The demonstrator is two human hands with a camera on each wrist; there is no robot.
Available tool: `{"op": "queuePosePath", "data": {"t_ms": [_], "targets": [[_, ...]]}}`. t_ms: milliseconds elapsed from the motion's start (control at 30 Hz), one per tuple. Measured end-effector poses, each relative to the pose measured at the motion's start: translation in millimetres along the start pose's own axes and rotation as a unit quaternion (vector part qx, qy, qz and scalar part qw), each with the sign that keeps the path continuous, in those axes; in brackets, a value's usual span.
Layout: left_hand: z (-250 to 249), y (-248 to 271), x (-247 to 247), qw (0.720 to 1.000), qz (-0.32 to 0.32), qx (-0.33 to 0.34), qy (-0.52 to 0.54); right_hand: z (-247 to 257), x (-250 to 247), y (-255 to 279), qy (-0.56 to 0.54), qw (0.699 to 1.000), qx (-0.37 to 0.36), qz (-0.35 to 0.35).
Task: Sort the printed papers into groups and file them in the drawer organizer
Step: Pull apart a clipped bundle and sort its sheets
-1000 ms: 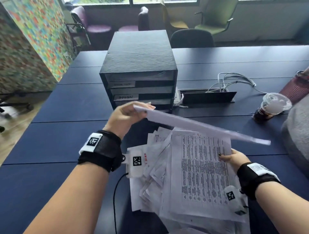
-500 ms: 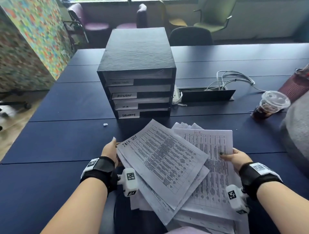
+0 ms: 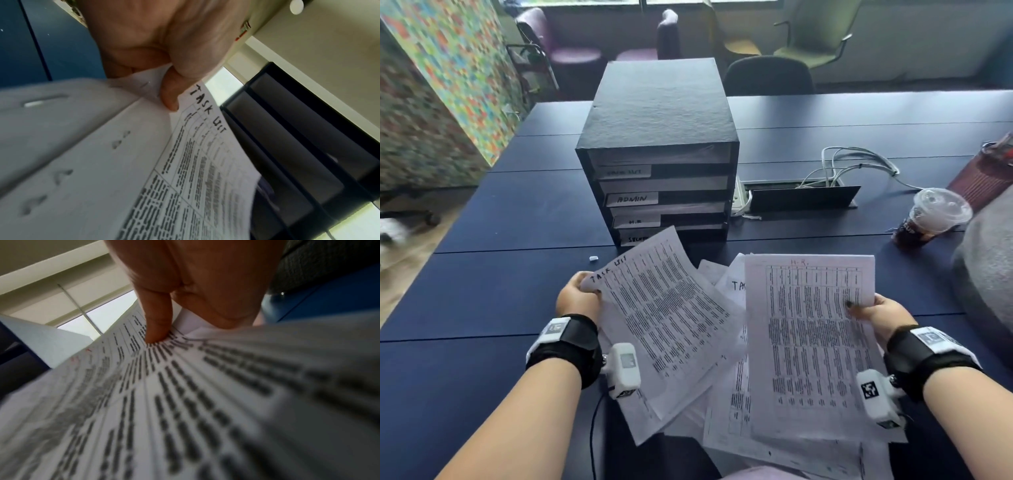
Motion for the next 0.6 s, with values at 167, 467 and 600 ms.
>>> {"op": "queuePosePath", "data": {"t_ms": [167,467,600], "targets": [[-11,-6,-3,0.995,0.048,0.021,0.08,28,3,10,-0.097,0.993,-0.06,0.034],[-29,17,79,0.98,0.197,0.032,-0.011,36,50,9,-0.015,0.989,-0.04,0.144],[-33,38,108,0.956,0.283,0.031,0.068,38,72,13,0.064,0.985,-0.024,0.156]]}}
Point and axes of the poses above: each hand's wrist, its own y-axis away from the middle knuckle, its own x-axis out of the palm, z = x × y, the point moved 4 cm from there along -y, towards the middle knuckle, and after that the axes turned 11 degrees about z, right-handed, at the moved point
